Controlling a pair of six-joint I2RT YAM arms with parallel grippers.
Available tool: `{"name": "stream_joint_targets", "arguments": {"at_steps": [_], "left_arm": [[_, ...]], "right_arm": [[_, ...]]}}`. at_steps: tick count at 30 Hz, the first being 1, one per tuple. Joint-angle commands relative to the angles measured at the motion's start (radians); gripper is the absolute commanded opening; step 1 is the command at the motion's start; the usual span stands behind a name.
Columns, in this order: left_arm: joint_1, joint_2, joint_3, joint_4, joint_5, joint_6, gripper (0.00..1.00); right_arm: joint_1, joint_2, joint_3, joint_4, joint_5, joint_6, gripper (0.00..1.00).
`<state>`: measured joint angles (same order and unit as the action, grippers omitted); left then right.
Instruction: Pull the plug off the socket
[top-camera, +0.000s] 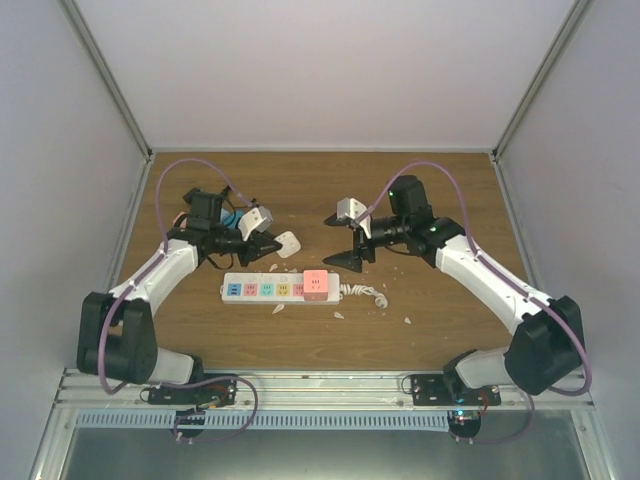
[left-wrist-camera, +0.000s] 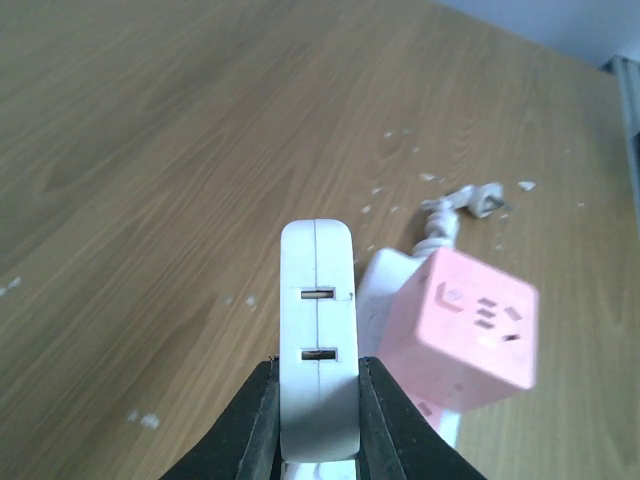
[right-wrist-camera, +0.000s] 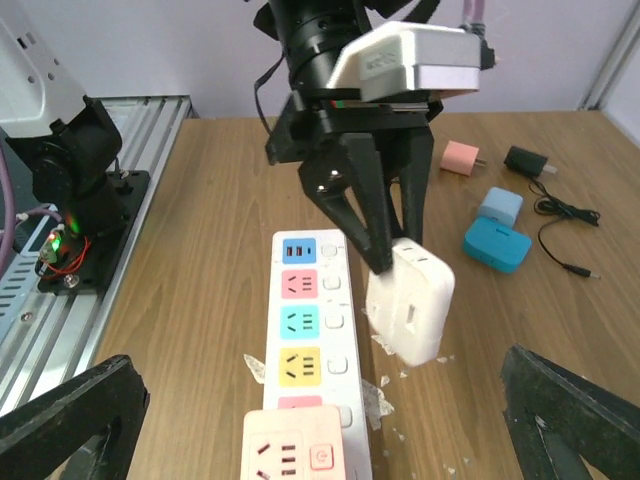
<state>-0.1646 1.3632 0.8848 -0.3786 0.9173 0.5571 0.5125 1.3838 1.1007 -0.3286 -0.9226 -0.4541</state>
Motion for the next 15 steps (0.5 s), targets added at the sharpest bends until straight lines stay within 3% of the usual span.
{"name": "stream_joint_targets", "arguments": {"at_steps": [1, 8, 15], "left_arm": [[0.043, 0.077, 0.051, 0.043, -0.065, -0.008, 0.00], [0.061, 0.222, 0.132, 0.077, -0.172, -0.044, 0.00], [0.073, 0.356, 0.218, 0.075, -0.185, -0.081, 0.02]], "right_arm": [[-0.022, -0.041, -0.051, 0.028, 0.004, 0.012, 0.98], [-0.026, -0.061, -0.106, 0.053, 0.006, 0.018, 0.99], [-0.028, -0.056, -0.118, 0.058, 0.005, 0.017, 0.99]]}}
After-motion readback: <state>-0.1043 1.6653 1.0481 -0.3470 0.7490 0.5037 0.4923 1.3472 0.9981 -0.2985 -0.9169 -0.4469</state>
